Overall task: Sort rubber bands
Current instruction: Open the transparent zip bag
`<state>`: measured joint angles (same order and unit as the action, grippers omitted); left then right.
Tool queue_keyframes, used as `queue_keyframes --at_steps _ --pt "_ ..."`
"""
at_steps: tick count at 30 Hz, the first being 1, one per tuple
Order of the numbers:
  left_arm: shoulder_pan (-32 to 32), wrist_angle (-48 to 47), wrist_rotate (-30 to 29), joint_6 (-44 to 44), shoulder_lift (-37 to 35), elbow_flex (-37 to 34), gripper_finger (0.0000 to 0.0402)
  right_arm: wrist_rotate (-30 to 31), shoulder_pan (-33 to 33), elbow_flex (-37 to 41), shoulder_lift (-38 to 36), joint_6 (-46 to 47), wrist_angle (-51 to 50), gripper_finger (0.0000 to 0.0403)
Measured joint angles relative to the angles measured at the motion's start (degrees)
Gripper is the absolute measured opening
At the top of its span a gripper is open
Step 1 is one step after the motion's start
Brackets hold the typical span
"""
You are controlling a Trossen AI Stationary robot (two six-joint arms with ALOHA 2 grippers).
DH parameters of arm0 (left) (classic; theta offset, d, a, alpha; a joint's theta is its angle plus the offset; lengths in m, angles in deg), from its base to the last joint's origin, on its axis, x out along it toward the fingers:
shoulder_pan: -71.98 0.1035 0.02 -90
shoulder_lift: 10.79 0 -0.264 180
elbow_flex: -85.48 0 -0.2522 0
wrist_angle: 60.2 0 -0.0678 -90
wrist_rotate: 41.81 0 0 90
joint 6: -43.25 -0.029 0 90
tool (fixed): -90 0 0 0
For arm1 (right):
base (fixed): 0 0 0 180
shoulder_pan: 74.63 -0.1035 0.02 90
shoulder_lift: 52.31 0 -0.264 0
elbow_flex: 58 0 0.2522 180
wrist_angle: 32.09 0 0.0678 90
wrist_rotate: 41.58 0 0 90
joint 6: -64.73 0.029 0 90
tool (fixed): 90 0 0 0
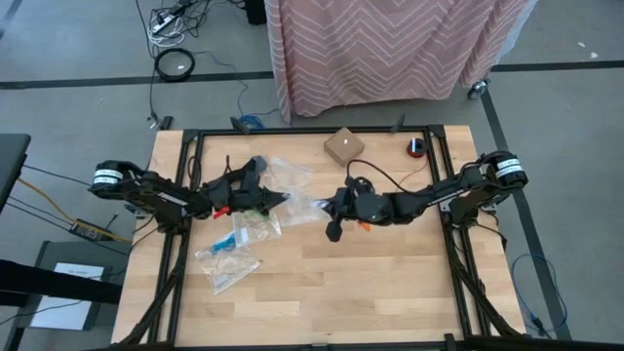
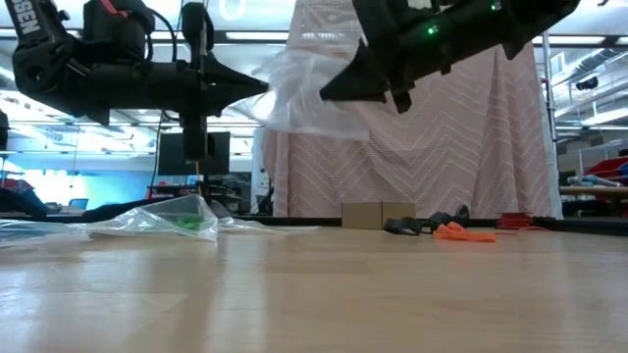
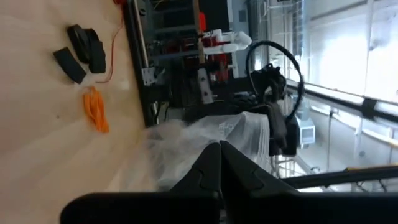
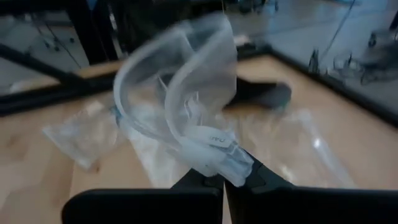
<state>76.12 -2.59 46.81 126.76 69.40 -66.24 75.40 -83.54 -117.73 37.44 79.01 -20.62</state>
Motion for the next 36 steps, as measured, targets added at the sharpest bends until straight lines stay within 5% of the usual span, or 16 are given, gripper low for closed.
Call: queue_keyframes --at_steps 15,19,30,36 --pt "-3.1 4.0 -7.1 2.2 0.0 -7.8 0.0005 -0.2 -0.9 0.0 0.0 -0.2 -3.6 0.0" --pt "-3.9 4.6 -7.1 2.2 0.0 -6.9 0.0005 -4.6 -0.9 0.0 0.0 -1.3 -3.5 0.0007" --pt "-4.6 3.9 -7.8 2.2 0.0 -6.7 0.0005 -2.6 -2.7 0.0 0.0 -8.0 0.0 0.0134" --pt "-4.7 3.9 -7.8 2.2 0.0 -6.7 0.0005 -2.6 -2.8 0.0 0.0 -8.9 0.1 0.0151"
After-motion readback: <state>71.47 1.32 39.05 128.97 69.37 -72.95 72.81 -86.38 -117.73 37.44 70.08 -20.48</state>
